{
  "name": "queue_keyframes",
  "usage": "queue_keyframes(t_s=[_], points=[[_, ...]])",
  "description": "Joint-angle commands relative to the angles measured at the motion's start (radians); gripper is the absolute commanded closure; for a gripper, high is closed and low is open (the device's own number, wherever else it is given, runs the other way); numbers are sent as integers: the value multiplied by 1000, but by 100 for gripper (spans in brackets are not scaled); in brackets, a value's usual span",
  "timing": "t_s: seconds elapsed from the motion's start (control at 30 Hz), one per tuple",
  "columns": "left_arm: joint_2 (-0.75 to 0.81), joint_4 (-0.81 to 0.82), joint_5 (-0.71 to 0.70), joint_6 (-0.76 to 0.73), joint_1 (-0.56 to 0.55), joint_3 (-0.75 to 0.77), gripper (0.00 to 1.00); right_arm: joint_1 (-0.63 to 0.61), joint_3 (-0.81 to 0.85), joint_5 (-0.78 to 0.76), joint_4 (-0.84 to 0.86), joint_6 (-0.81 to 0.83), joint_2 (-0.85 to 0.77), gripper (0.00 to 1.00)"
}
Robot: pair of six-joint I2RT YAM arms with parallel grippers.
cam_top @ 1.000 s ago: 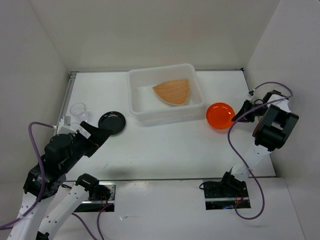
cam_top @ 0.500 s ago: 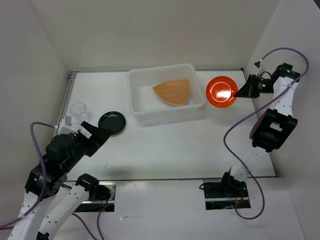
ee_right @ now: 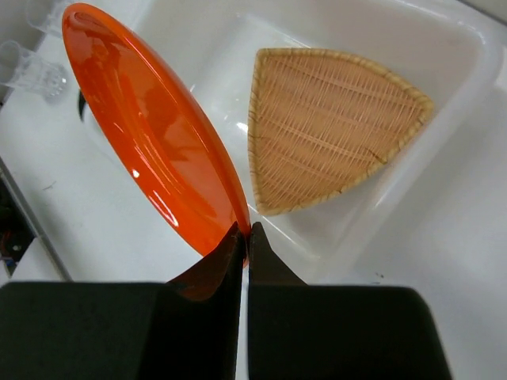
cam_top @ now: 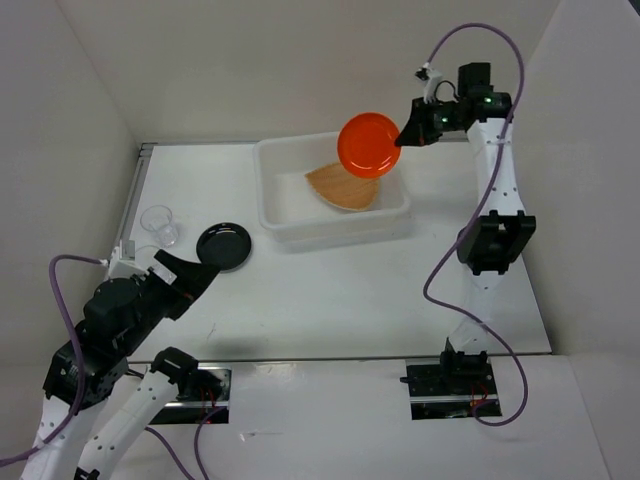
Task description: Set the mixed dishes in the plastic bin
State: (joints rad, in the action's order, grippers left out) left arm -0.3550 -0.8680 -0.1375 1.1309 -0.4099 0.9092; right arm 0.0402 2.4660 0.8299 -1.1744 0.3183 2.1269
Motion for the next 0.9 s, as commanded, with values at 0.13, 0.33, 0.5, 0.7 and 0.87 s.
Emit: queue_keyframes(t_s=[0.13, 0.33, 0.5, 0.7, 0.87], points=[[47, -45, -13, 24, 5, 20, 0, -123, 143, -268, 87, -30, 200, 100], [47, -55, -13, 24, 5, 20, 0, -215, 304, -455, 110, -30, 329, 100], [47, -55, -22, 24, 5, 20, 0, -261, 337, -584, 121, -51, 393, 100], [24, -55, -31, 35, 5, 11, 0, -280, 281, -735, 134, -61, 427, 100], [14, -46, -40, 35, 5, 11, 0, -280, 258, -770, 134, -61, 427, 96]])
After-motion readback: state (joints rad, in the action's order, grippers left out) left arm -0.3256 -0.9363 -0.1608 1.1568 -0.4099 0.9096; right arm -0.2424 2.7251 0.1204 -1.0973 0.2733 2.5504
